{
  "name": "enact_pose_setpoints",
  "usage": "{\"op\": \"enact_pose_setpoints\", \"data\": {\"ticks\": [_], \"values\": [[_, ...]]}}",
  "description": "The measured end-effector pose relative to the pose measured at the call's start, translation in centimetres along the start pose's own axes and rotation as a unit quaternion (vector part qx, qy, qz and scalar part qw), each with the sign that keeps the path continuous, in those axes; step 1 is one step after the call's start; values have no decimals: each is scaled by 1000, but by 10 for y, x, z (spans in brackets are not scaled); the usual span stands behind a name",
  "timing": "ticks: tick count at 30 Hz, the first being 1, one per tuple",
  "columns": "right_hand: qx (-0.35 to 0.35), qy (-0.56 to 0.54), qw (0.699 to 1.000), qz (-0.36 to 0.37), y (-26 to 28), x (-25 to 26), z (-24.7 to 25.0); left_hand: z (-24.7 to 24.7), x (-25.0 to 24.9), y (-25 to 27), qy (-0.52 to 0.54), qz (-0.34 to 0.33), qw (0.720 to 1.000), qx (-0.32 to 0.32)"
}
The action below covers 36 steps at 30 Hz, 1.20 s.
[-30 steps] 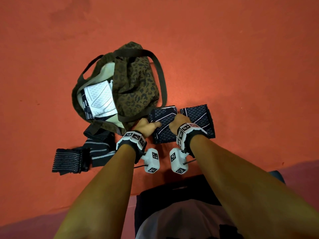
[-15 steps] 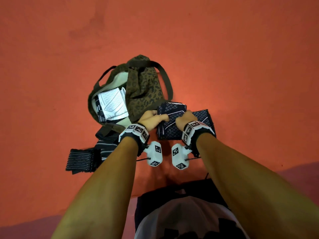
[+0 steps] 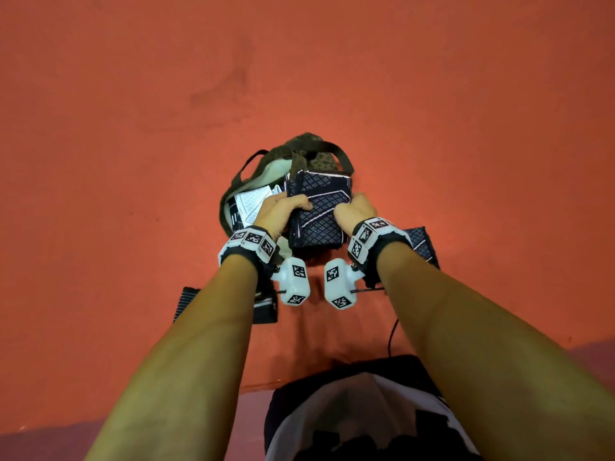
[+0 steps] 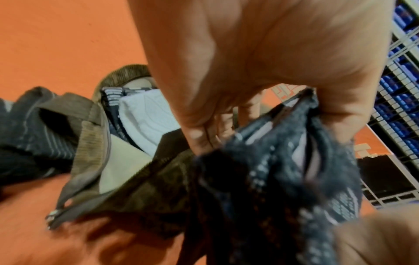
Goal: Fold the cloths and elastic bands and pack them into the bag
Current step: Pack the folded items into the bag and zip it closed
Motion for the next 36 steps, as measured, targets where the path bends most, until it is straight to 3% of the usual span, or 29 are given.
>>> {"op": "enact_pose_setpoints", "data": {"ticks": [7, 17, 25, 36], "values": [[27, -24, 998, 61, 9, 29, -26, 42, -13, 0, 22, -19, 997, -75], [78, 0, 993, 86, 11, 61, -70, 95, -10, -10, 64, 2, 992, -113], [127, 11, 990, 68, -2, 87, -103, 129, -4, -32, 86, 23, 988, -128], [135, 49, 989, 38, -39, 87, -117, 133, 12, -73, 88, 67, 986, -122]]}}
Point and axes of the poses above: each hand's wrist, its own y-axis away from the middle knuckle, its own z-axis out of the back of the hand, x = y × z, the point moved 1 cm from there along -y, towards the middle knuckle, and after that the axes turned 9 degrees about y, right-handed, at the moved point
